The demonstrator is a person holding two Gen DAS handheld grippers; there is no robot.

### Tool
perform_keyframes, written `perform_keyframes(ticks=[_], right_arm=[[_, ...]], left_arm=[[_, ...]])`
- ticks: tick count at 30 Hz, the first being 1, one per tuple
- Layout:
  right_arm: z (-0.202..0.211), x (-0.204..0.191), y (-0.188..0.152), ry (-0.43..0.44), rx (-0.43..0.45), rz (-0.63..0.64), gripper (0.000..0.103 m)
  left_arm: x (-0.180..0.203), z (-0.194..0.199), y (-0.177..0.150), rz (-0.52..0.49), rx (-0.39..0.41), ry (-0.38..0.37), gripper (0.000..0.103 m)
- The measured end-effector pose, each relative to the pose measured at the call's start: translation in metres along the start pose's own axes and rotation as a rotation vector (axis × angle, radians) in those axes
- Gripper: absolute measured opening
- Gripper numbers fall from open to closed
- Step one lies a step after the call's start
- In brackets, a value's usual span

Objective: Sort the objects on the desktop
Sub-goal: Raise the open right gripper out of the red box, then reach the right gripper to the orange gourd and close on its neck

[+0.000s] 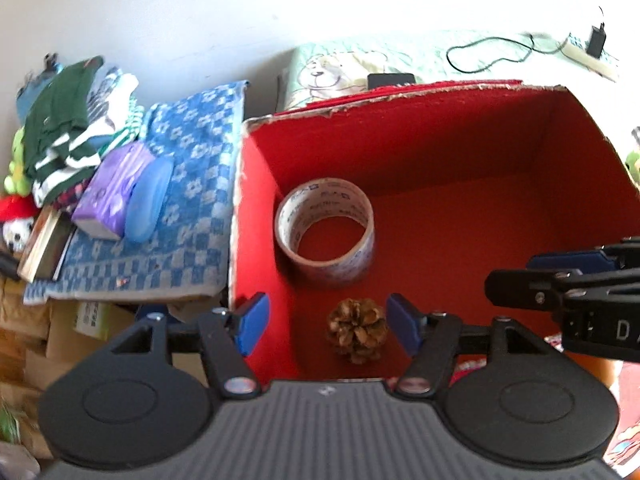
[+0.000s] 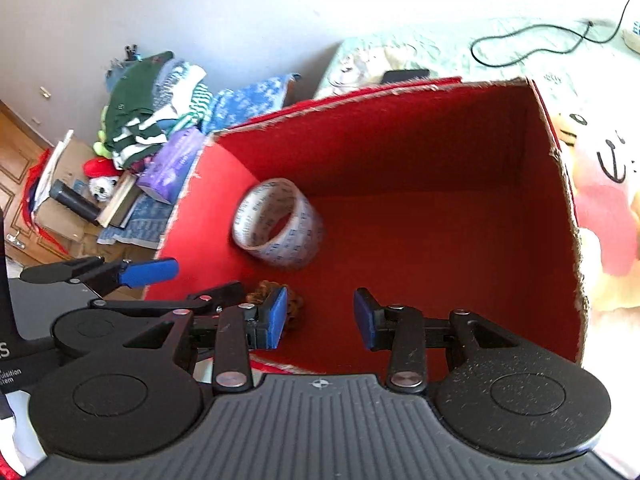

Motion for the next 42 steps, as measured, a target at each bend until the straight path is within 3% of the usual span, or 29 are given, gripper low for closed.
perform_keyframes(ticks=[10, 15, 25, 31, 37, 42], right_arm=[[0.031, 0.003, -0.001, 0.080, 0.090, -0.004, 0.041], [0.048, 0.002, -0.001, 0.106, 0.140, 0.031, 0.041], [0.088, 0.009, -0.014, 0.128, 0.223, 0.133, 0.041], [0.099, 0.032, -0.026, 0.153, 0.200, 0.104, 0.041], [0.105, 0.059, -0.043, 0.144, 0.161, 0.059, 0.041], [0.100, 0.086, -0.066, 0.131, 0.074, -0.018, 0.040]], left_arm=[[0.006, 0.040, -0.009, 0.075, 0.038, 0.058, 0.078], [0.015, 0.059, -0.013, 0.098, 0.073, 0.086, 0.092], [0.025, 0.080, -0.032, 0.197, 0.084, 0.089, 0.096], [0.040, 0.077, -0.055, 0.232, 0.068, 0.031, 0.097], [0.070, 0.071, -0.080, 0.236, 0.050, -0.092, 0.098], [0.099, 0.063, -0.094, 0.225, 0.042, -0.216, 0.099]])
Point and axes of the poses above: each gripper's, at about its wrist camera, not at the fingertips, and z roughly against the way its jaws point, x to its right, y to its top, the point moved 4 cm from there along -z, roughly the way its jaws point, and after that the axes turned 5 degrees about x, right-handed, at the moved point
